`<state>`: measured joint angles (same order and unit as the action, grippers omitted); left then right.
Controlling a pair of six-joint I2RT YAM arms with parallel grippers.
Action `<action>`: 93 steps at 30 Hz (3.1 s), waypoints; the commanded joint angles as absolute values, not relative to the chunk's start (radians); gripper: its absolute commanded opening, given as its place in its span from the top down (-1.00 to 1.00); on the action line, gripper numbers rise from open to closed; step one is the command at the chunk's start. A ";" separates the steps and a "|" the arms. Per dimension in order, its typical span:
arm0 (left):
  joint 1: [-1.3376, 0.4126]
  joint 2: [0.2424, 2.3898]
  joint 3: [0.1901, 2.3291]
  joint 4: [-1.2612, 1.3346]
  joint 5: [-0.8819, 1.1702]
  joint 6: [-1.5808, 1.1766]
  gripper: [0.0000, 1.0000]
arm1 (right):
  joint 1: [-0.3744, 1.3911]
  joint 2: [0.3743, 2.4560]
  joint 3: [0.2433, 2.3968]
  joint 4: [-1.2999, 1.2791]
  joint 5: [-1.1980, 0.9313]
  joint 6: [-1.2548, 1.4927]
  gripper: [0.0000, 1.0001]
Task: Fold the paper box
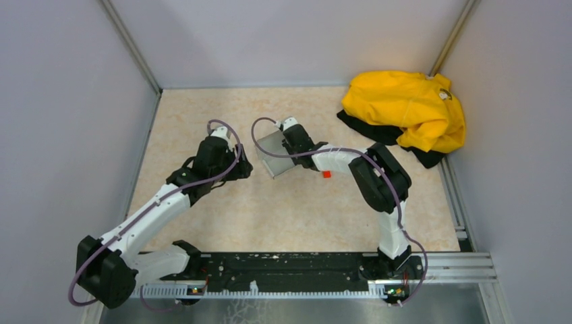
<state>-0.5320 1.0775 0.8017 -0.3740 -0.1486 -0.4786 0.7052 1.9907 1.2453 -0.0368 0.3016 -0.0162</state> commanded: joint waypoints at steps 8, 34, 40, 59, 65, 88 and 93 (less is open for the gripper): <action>-0.523 1.183 0.814 -0.282 -0.098 -0.524 -0.38 | 0.703 1.816 1.222 -0.118 0.198 0.266 0.16; -0.523 1.375 0.788 -0.148 -0.123 -0.575 -0.36 | 0.661 1.825 1.102 0.052 0.131 0.294 0.20; -0.522 1.430 0.809 -0.124 -0.126 -0.570 -0.34 | 0.663 1.833 1.098 0.058 0.087 0.306 0.22; -0.499 1.609 0.975 -0.173 -0.191 -0.486 -0.01 | 0.727 1.582 0.880 0.112 0.032 0.392 0.23; -0.500 1.506 0.924 -0.243 -0.219 -0.494 -0.14 | 0.727 1.569 0.912 0.074 0.032 0.368 0.21; -0.589 1.410 0.823 -0.292 -0.217 -0.584 -0.01 | 0.716 1.537 0.871 0.099 0.021 0.351 0.21; -0.612 1.509 0.849 -0.259 -0.254 -0.612 0.02 | 0.682 1.510 0.837 0.115 0.004 0.353 0.21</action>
